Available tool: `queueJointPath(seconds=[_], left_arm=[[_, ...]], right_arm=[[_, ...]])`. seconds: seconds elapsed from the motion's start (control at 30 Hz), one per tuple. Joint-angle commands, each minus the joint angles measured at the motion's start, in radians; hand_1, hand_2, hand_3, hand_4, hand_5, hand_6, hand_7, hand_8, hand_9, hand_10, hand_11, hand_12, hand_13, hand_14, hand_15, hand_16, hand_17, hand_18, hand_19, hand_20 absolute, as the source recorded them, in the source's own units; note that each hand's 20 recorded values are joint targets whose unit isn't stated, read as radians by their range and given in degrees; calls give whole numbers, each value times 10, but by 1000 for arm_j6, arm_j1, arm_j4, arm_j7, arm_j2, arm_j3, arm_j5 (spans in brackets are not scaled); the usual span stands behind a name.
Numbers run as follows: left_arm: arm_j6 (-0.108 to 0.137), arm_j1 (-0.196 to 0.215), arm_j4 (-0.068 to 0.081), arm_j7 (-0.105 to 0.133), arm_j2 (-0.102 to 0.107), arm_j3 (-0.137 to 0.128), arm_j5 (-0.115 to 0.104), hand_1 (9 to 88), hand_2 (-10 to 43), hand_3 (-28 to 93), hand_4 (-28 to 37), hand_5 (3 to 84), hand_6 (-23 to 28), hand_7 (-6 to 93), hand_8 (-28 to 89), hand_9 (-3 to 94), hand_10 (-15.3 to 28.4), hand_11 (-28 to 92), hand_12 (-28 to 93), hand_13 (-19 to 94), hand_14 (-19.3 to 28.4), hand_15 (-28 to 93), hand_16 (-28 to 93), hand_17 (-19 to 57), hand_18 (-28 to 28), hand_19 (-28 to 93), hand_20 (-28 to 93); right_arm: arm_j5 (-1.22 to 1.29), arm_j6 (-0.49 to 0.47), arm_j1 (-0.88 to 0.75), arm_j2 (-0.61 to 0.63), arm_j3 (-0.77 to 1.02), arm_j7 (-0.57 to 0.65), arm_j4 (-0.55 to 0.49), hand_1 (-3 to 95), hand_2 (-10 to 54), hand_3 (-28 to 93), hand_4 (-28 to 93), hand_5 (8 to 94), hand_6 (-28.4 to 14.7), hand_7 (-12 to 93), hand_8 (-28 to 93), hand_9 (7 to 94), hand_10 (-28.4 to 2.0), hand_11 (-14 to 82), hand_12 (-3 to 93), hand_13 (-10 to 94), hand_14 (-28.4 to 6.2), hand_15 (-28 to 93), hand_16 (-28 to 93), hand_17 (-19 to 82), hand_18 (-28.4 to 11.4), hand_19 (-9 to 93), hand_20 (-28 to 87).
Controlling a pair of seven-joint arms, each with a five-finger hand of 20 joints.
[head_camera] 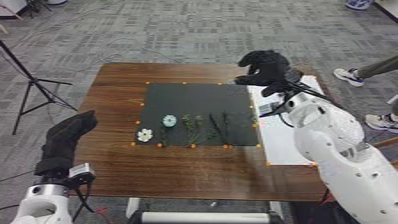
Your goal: Arrange flowers
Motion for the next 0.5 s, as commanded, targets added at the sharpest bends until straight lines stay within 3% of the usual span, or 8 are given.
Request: queueJointPath(seconds=[0.03, 0.5], left_arm=[[-5, 12, -10, 1, -7, -2, 2, 263, 30, 714, -220, 490, -9, 196, -80, 461, 122, 198, 135, 366, 169, 190, 10, 8, 125, 58, 151], [-2, 18, -13, -2, -6, -3, 1, 265, 28, 714, -217, 492, -10, 196, -82, 461, 123, 199, 135, 366, 168, 190, 10, 8, 126, 61, 153]], right_arm=[[-139, -15, -77, 84, 109, -71, 82, 294, -95, 713, -198, 476, -38, 277, -74, 593, -155, 238, 236, 628, -142, 588, 302, 279, -249, 754, 537], [-231, -36, -273, 82, 372, -51, 210, 299, -95, 727, -215, 471, -29, 284, -84, 594, -149, 229, 228, 621, -144, 606, 303, 277, -247, 756, 549]])
